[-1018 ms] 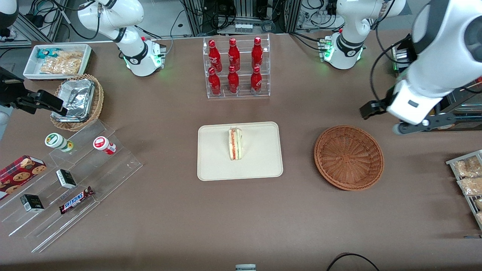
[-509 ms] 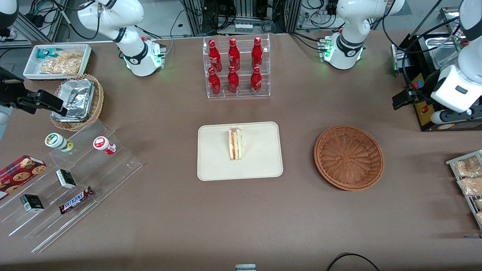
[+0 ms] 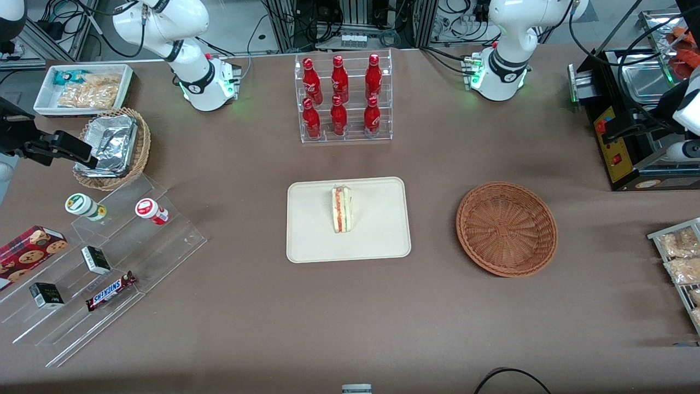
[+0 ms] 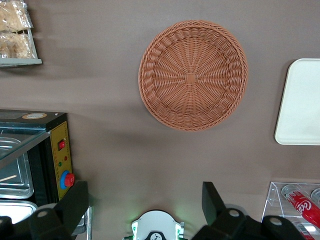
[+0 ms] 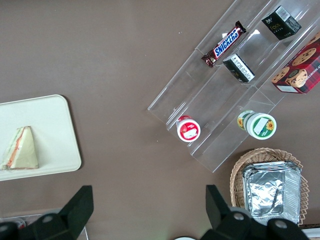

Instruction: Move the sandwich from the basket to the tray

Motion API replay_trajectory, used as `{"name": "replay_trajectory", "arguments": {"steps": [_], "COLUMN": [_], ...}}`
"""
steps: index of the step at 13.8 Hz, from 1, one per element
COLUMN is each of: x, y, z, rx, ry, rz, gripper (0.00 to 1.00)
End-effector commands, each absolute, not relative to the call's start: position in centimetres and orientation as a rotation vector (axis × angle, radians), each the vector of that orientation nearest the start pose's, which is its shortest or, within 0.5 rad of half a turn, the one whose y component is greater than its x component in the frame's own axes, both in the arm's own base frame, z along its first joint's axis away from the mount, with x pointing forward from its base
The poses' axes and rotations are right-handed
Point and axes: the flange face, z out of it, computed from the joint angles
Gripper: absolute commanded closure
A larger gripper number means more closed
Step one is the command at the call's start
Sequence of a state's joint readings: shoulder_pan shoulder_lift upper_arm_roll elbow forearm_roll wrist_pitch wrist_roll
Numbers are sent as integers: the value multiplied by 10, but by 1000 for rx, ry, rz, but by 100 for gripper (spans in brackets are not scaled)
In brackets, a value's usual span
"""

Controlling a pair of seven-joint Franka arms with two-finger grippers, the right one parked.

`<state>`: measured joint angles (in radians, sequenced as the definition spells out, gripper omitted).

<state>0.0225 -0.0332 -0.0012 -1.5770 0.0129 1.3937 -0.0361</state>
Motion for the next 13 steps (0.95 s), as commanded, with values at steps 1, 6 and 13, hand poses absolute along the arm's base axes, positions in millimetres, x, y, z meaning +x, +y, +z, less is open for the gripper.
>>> {"name": "replay_trajectory", "arguments": {"steps": [1, 6, 13], "x": [516, 519, 534], "y": [10, 10, 6], "z": [630, 639, 641], "rx": [-3123, -3127, -3134], "ry": [-78, -95, -70], "rz": [226, 183, 99], "gripper": [0, 0, 0]}}
